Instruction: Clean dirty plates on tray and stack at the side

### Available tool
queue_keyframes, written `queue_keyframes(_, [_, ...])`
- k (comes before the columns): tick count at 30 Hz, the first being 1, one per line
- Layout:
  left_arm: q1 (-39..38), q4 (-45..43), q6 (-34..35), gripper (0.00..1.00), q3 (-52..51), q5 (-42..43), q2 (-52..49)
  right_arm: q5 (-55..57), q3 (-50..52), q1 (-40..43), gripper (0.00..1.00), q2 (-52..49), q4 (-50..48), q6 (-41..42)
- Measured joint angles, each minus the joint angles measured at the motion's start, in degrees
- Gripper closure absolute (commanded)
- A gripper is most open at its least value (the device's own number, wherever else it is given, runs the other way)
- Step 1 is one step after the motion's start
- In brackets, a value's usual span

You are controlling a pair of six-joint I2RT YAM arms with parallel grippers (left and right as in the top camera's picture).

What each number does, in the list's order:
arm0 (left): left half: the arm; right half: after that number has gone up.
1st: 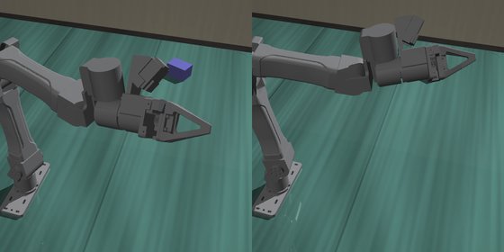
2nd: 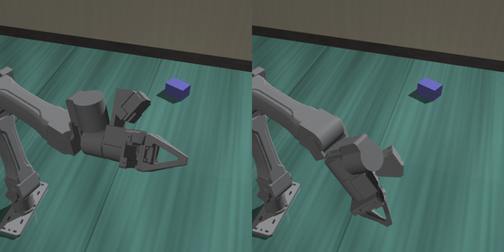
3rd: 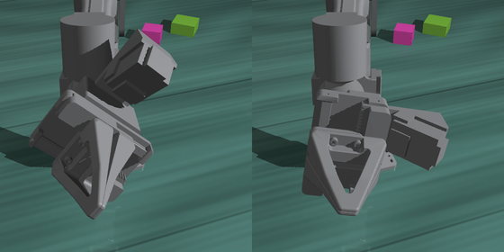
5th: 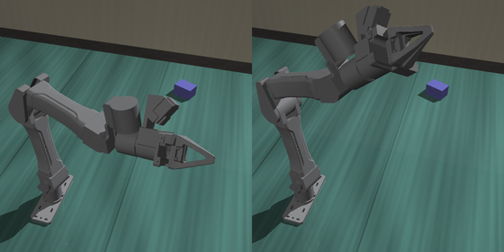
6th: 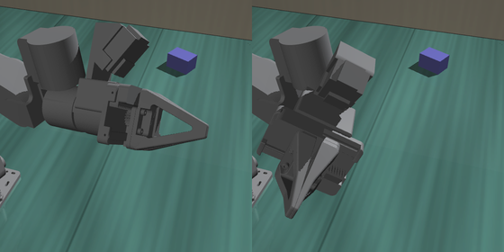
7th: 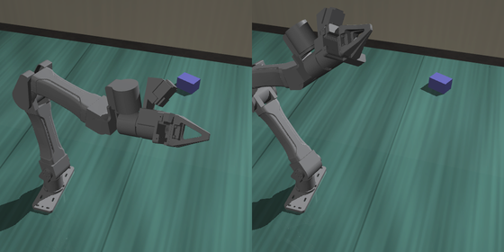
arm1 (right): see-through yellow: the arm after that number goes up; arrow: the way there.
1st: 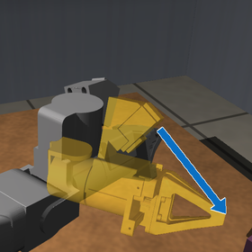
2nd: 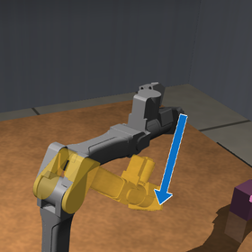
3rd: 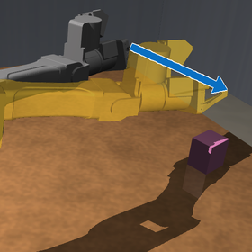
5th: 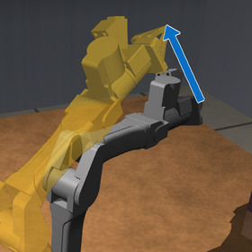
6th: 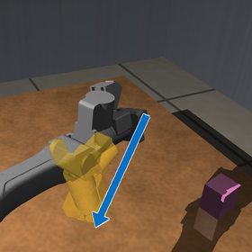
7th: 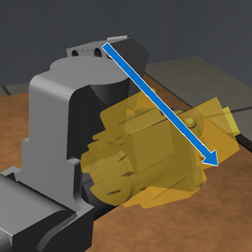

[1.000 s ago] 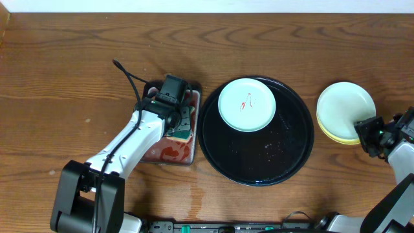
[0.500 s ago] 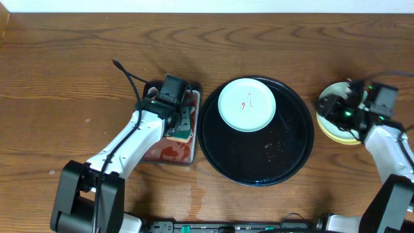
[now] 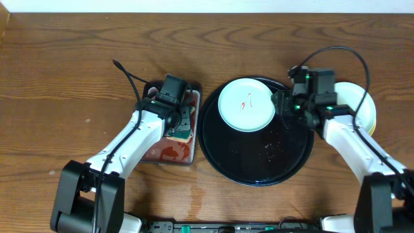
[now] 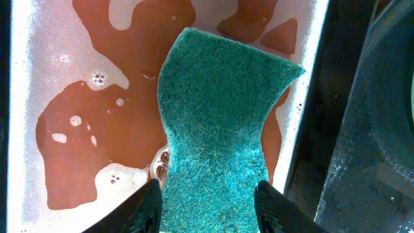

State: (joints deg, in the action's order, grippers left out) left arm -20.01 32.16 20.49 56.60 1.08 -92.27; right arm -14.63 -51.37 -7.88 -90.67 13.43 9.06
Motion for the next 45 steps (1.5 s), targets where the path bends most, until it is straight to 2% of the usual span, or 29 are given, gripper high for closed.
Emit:
queue_keyframes(10, [0.0,0.0,0.0,0.52,0.0,0.0,0.0,3.4,0.0,-2.3,0.59,-10.3,-7.5,1.2])
queue_keyframes(14, [0.0,0.0,0.0,0.52,0.0,0.0,0.0,3.7,0.0,-2.3,0.82,-12.7,-7.7,2.7])
queue_keyframes(20, [0.0,0.0,0.0,0.52,0.0,0.0,0.0,2.1,-0.1,-2.4,0.99,-13.2,-5.7,4.0])
queue_keyframes(32, [0.0,0.2,0.0,0.52,0.0,0.0,0.0,0.0,-0.5,-2.4,0.99,-8.4,9.5,4.5])
queue_keyframes(45, [0.0,-4.6,0.0,0.52,-2.6,0.0,0.0,0.1,-0.5,-2.4,0.99,-7.9,12.3,4.5])
